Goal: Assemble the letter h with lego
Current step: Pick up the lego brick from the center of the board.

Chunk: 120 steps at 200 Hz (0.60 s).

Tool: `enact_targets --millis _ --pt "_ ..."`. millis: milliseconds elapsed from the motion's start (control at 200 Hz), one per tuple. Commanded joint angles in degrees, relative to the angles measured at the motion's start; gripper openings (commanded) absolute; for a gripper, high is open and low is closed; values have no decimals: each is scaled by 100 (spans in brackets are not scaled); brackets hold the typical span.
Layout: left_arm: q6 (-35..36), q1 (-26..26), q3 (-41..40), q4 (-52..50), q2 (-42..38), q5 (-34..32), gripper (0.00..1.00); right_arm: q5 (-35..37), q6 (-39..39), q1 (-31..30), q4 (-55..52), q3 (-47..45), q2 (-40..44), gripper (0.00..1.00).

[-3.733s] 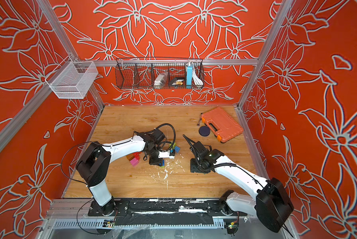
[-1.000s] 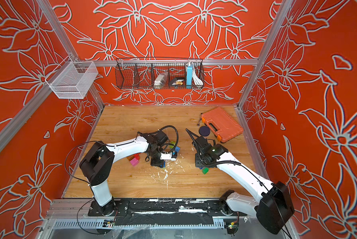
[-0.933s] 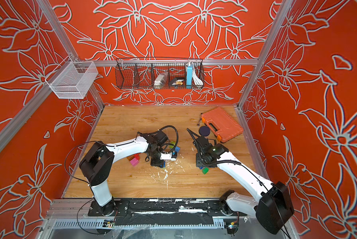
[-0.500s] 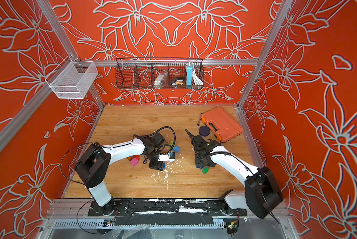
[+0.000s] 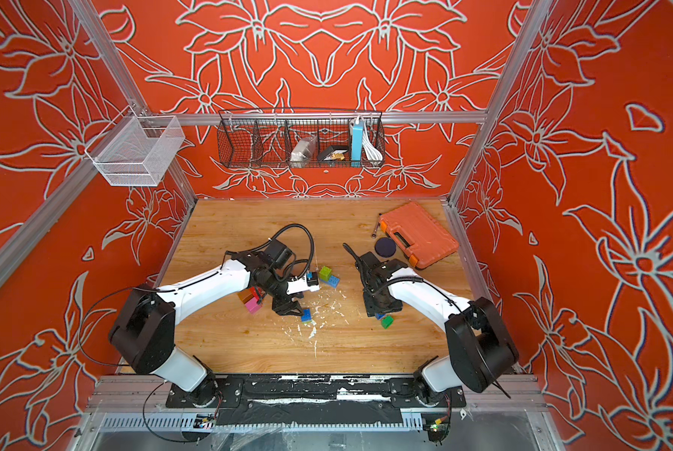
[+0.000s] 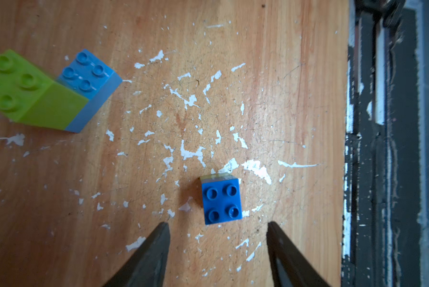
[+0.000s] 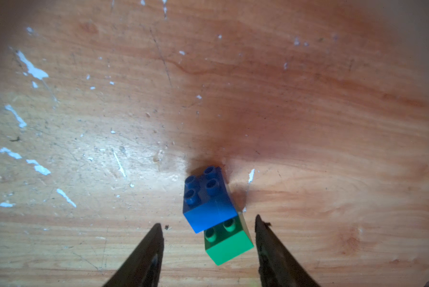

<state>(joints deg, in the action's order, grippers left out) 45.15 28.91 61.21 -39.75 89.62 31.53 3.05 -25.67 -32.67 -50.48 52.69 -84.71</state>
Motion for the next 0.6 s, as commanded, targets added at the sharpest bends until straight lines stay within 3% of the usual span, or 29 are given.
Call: enact_targets --millis 0,150,290,470,595 --pt "-158 -425 -13 -333 -294 968 65 -149 311 32 116 2 -367 59" --pt "-443 -879 -22 -391 -605 1461 67 -276 435 23 113 129 -799 48" --pt "-1183 -1125 108 -470 -776 1813 67 -602 611 -25 445 52 -507 31" --pt "-2626 -1229 286 -325 -875 2355 68 -1137 983 -253 1604 -366 857 28" --pt "-4127 -1209 454 -20 -784 2640 80 -1525 1595 -647 2917 -919 1933 27"
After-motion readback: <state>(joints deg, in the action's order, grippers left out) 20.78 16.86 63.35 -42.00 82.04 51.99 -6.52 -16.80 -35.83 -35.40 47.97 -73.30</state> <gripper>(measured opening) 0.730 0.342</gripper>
